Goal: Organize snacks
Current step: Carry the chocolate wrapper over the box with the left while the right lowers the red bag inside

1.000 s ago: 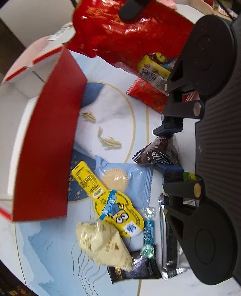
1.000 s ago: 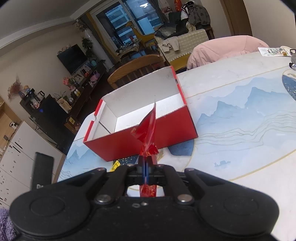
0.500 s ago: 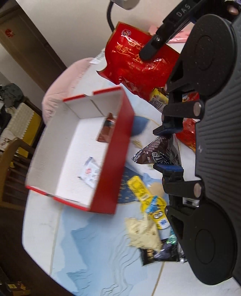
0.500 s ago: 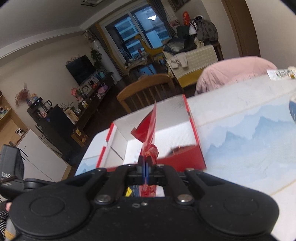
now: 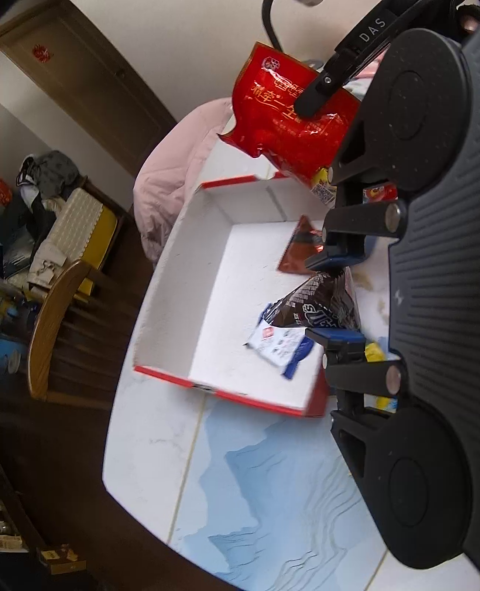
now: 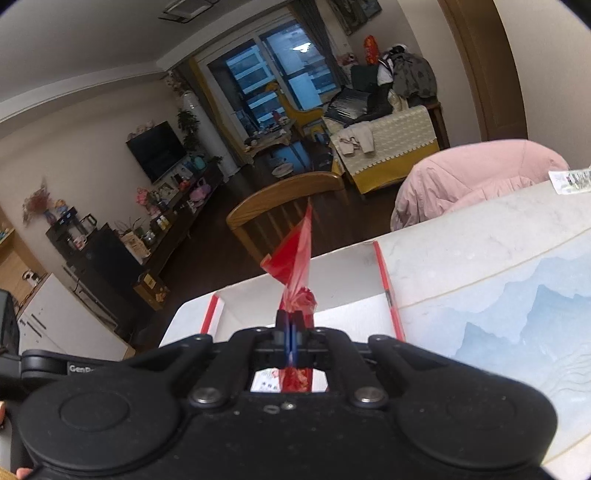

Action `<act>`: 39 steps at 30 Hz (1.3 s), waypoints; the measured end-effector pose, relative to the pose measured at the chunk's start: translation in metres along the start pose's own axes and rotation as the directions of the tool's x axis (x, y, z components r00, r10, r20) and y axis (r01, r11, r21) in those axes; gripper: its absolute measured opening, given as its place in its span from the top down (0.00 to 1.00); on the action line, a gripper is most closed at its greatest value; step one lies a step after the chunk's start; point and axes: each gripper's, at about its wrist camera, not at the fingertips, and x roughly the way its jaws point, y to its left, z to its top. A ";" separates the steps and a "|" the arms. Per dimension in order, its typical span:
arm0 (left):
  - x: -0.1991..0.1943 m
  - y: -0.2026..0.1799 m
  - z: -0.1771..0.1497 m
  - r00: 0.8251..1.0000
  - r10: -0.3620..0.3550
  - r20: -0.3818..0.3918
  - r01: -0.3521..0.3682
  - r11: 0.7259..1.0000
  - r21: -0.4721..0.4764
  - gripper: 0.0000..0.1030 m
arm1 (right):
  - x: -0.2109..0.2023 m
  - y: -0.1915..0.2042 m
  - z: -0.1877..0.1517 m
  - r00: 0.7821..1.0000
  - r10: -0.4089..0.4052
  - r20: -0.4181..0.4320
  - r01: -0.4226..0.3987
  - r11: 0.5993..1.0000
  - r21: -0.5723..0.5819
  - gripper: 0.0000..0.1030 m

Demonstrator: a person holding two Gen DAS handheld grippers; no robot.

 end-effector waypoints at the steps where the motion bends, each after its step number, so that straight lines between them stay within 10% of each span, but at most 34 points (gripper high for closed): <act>1: 0.004 -0.001 0.005 1.000 0.011 0.002 -0.011 1.000 0.006 0.70 | 0.007 -0.003 0.002 1.000 -0.003 -0.008 0.003 1.000 0.009 1.00; 17: 0.077 -0.002 0.037 0.988 0.145 -0.054 -0.143 0.989 0.033 0.70 | 0.083 -0.060 0.018 0.999 -0.011 -0.038 0.020 0.970 0.244 1.00; 39: 0.147 0.004 0.022 0.963 0.219 -0.156 -0.211 0.975 0.061 0.70 | 0.116 -0.066 0.000 0.979 -0.079 -0.188 0.101 0.989 0.108 0.89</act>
